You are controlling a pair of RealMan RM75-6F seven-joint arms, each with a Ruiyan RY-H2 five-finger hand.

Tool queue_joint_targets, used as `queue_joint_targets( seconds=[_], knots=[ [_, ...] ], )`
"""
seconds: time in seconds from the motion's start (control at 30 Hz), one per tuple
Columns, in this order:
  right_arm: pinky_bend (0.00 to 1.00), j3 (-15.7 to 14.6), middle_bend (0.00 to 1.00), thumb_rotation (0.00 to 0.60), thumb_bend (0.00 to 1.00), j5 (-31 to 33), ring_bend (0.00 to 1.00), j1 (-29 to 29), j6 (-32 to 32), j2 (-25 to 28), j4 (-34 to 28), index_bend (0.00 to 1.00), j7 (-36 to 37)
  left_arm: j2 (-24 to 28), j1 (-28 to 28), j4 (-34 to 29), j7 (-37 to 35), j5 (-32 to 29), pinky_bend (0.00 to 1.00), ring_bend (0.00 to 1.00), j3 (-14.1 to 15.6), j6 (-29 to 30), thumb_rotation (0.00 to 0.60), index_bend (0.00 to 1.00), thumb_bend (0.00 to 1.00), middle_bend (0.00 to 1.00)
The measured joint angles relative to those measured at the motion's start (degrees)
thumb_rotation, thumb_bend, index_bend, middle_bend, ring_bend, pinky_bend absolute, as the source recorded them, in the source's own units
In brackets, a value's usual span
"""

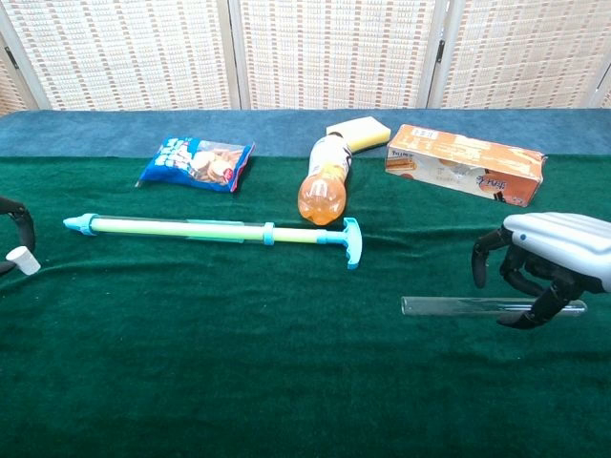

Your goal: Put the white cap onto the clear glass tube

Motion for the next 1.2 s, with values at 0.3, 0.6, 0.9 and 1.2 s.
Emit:
queue_joint_targets(
  seconds=[0.3, 0.6, 0.9, 1.2],
  knots=[
    [1.0, -0.14, 0.87, 0.6, 0.37, 3.25, 1.0, 1.37, -0.94, -0.51, 0.53, 0.47, -2.38, -0.08, 0.13, 0.58, -0.56, -0.13, 0.91, 0.9, 0.17, -0.31, 0.6, 0.55, 0.53, 1.0],
    [1.0, -0.6, 0.87, 0.6, 0.43, 5.46, 1.0, 2.55, -1.28, -1.18, 1.05, 0.49, -3.76, -0.21, 0.16, 0.92, -0.81, -0.2, 0.91, 0.9, 0.19, -0.51, 0.6, 0.55, 0.54, 1.0],
    [1.0, -1.02, 0.88, 0.6, 0.55, 6.62, 1.0, 3.33, -1.08, -1.37, 0.82, 0.58, -4.49, -0.13, 0.25, 1.08, -1.37, -0.02, 0.91, 0.9, 0.13, -0.32, 0.6, 0.55, 0.55, 1.0],
    [1.0, -1.01, 0.92, 0.6, 0.63, 4.81, 1.0, 3.32, 0.28, -0.55, -0.69, 0.78, -2.38, 1.36, -0.12, -0.36, -4.51, 0.69, 0.91, 0.9, -0.95, 0.28, 0.6, 0.55, 0.55, 1.0]
  ],
)
